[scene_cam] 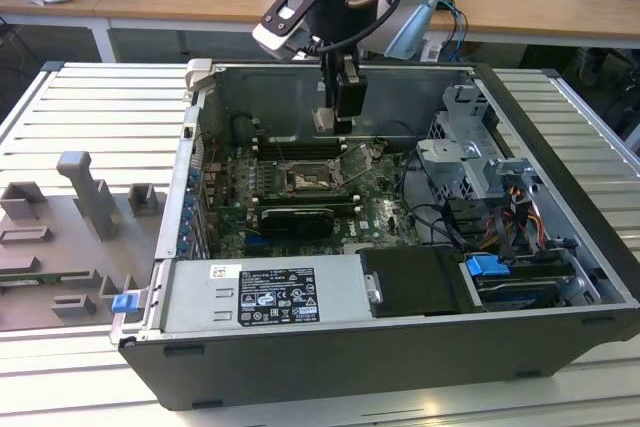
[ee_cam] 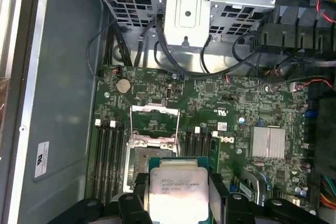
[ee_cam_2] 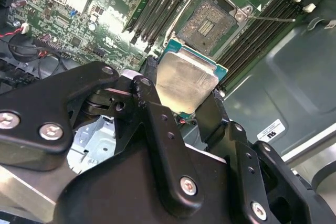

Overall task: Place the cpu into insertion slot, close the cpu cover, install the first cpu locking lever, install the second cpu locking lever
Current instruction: 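Place the cpu into insertion slot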

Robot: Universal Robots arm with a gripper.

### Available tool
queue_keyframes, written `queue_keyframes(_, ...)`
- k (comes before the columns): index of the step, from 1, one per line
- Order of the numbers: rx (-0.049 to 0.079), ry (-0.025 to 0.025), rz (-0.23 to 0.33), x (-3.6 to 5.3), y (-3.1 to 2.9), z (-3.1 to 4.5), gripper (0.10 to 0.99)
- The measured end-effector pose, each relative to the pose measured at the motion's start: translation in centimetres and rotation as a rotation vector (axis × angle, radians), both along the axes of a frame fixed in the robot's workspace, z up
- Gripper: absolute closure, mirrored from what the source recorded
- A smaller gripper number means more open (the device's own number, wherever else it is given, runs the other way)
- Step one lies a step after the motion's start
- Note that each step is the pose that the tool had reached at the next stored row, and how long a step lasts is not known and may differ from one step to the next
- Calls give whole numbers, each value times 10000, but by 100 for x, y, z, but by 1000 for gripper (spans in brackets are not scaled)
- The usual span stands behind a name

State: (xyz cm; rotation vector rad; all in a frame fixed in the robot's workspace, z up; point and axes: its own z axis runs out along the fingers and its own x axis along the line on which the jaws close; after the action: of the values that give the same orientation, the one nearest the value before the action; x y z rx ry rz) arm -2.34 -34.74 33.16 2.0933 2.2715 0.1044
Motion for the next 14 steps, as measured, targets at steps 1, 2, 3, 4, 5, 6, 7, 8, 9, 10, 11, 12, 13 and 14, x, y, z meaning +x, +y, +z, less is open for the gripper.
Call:
queue_keyframes(1, -1, 1, -1, 0, 0, -8, 549)
queue_keyframes(2, -1, 2, -1, 0, 0, -14, 549)
queue_keyframes(3, 1, 2, -1, 0, 0, -23, 549)
queue_keyframes(4, 0, 4, -1, 0, 0, -30, 549)
queue_keyframes(5, -1, 6, -1, 0, 0, -38, 549)
queue_keyframes(6, 0, 7, 0, 0, 0, -45, 549)
queue_keyframes(7, 0, 12, -1, 0, 0, -58, 549)
queue_keyframes(8, -1, 17, 0, 0, 0, -73, 549)
queue_keyframes(9, -1, 22, -1, 0, 0, -87, 549)
queue_keyframes(10, -1, 27, 0, 0, 0, -98, 549)
queue_keyframes(11, -1, 35, -1, 0, 0, -112, 549)
queue_keyframes(12, 0, 38, 0, 0, 0, -118, 549)
queue_keyframes(13, 0, 45, 0, 0, 0, -127, 549)
queue_keyframes(14, 0, 58, 0, 0, 0, -140, 549)
